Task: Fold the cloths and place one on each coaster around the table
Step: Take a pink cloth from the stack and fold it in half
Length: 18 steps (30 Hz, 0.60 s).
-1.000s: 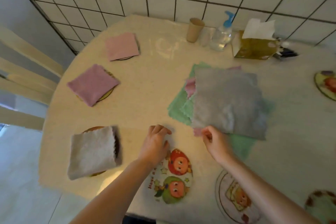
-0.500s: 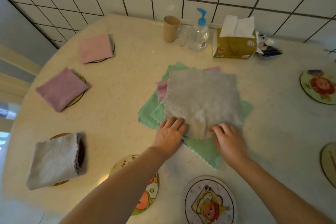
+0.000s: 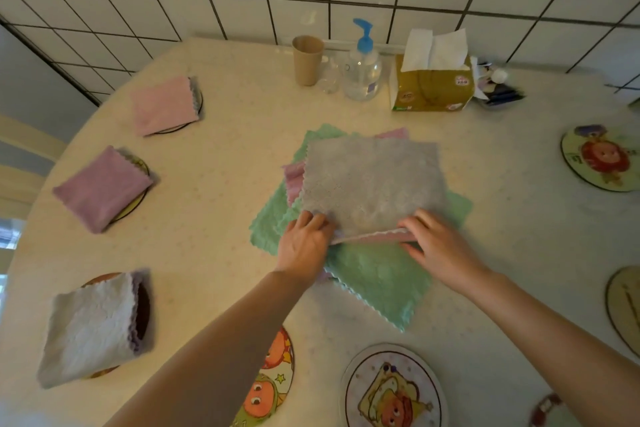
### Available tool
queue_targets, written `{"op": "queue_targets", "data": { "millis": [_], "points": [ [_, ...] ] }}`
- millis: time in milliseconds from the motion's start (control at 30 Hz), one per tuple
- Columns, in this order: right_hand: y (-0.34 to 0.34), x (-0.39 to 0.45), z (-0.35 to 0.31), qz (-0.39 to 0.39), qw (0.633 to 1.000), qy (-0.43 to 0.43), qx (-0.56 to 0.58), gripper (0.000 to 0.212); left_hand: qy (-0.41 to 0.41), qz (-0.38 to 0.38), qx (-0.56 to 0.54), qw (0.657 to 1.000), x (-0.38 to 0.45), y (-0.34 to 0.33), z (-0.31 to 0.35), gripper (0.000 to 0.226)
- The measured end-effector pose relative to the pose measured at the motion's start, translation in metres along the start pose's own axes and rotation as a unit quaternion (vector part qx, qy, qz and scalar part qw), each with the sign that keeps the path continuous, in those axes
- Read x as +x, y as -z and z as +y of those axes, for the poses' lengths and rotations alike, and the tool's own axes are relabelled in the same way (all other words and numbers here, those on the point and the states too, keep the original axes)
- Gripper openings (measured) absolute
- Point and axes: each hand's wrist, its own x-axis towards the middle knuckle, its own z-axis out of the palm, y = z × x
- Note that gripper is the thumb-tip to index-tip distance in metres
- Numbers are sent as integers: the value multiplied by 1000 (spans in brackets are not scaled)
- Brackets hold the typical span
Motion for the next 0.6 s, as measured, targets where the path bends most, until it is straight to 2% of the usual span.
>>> {"op": "queue_targets", "data": {
  "millis": [67, 167, 300, 367, 500, 600],
  "points": [
    [5, 0, 10, 6, 999, -7, -39, 28, -3, 39, -36, 999, -1, 1, -19, 31],
    [19, 7, 17, 23, 998, -37, -55, 29, -12, 79, -74, 994, 2, 15, -36, 32],
    [49, 19, 1, 101, 992, -71, 16, 23, 23, 165, -136, 977, 12, 53, -43, 35],
    [65, 22, -15, 145, 986, -72, 44, 27, 21, 181, -160, 970, 10, 76, -45, 37],
    [93, 8, -55, 244, 967, -17, 74, 32, 5, 284, -190, 940, -11, 113, -49, 51],
    [91, -17, -84, 267, 961, 28, 68, 40, -23, 306, -180, 935, -52, 122, -62, 58]
  ]
}}
